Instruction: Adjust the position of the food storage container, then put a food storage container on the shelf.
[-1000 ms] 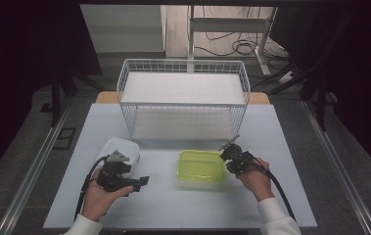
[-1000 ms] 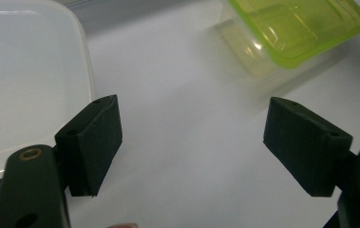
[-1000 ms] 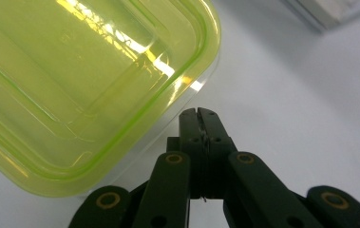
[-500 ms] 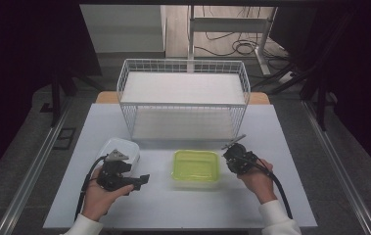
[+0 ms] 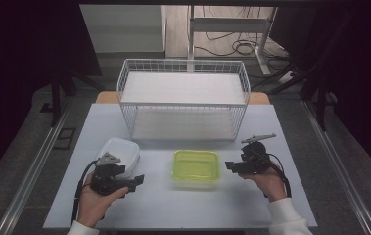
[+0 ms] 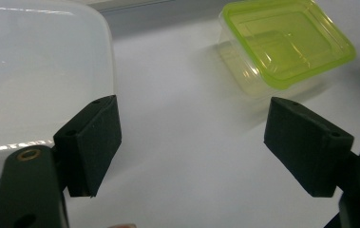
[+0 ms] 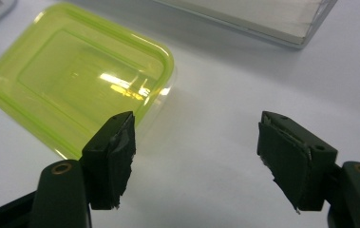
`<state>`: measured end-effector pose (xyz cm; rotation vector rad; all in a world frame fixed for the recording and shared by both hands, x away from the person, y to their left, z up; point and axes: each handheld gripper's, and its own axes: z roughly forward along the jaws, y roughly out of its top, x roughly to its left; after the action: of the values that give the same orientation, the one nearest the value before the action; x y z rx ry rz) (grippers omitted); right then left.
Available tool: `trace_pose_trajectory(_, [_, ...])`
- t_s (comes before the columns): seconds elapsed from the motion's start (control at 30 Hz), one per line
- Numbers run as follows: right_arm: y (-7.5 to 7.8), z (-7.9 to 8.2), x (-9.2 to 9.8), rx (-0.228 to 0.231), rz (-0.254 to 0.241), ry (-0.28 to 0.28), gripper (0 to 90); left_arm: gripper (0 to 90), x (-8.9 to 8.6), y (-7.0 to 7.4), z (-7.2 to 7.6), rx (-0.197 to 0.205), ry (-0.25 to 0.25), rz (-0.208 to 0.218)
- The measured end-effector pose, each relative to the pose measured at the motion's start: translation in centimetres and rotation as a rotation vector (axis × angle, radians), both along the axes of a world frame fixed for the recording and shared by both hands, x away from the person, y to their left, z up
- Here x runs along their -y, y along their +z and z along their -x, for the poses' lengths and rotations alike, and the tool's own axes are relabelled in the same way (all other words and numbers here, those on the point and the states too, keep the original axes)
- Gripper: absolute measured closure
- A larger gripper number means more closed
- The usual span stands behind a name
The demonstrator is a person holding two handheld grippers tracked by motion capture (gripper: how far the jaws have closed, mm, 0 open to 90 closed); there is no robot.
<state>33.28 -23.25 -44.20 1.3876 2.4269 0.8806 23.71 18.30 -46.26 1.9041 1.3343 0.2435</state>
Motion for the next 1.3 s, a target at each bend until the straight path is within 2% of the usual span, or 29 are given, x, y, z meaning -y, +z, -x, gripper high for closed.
trace_pose_trajectory(0.07, [0.0, 0.1, 0.1, -0.008, -0.025, -0.002, 28.5, 19.3, 0.2, 0.1, 0.1, -0.002, 0.000, 0.007])
trace_pose_trajectory(0.3, [0.3, 0.3, 0.4, -0.013, -0.064, -0.002, 27.9, 18.8, 1.0, 0.3, -0.1, 0.001, -0.009, 0.030])
trace_pose_trajectory(0.47, [0.1, 0.3, 0.9, -0.025, -0.098, -0.011, 28.2, 18.0, 2.7, 0.5, -1.2, -0.009, -0.042, 0.046])
trace_pose_trajectory(0.7, [0.5, 0.4, 1.3, -0.013, -0.127, -0.016, 29.6, 16.3, 4.5, 1.2, -1.7, -0.011, -0.068, 0.040])
trace_pose_trajectory(0.77, [0.3, 0.4, 1.6, -0.019, -0.146, -0.016, 29.9, 15.5, 5.8, 1.5, -2.3, -0.015, -0.093, 0.035])
trace_pose_trajectory(0.97, [0.3, 0.1, 1.8, -0.027, -0.166, -0.009, 31.0, 15.6, 7.4, 2.1, -3.3, -0.035, -0.095, 0.039])
trace_pose_trajectory(1.1, [0.0, -0.1, 1.6, -0.028, -0.155, -0.006, 30.2, 17.2, 7.9, 2.6, -4.6, -0.082, -0.083, 0.065])
trace_pose_trajectory(1.17, [0.0, -0.3, 1.6, -0.027, -0.160, -0.006, 30.1, 18.2, 8.1, 2.6, -4.8, -0.091, -0.083, 0.068])
trace_pose_trajectory(1.3, [0.1, -0.6, 1.3, -0.029, -0.181, -0.001, 29.9, 19.8, 8.5, 2.3, -6.0, -0.144, -0.089, 0.078])
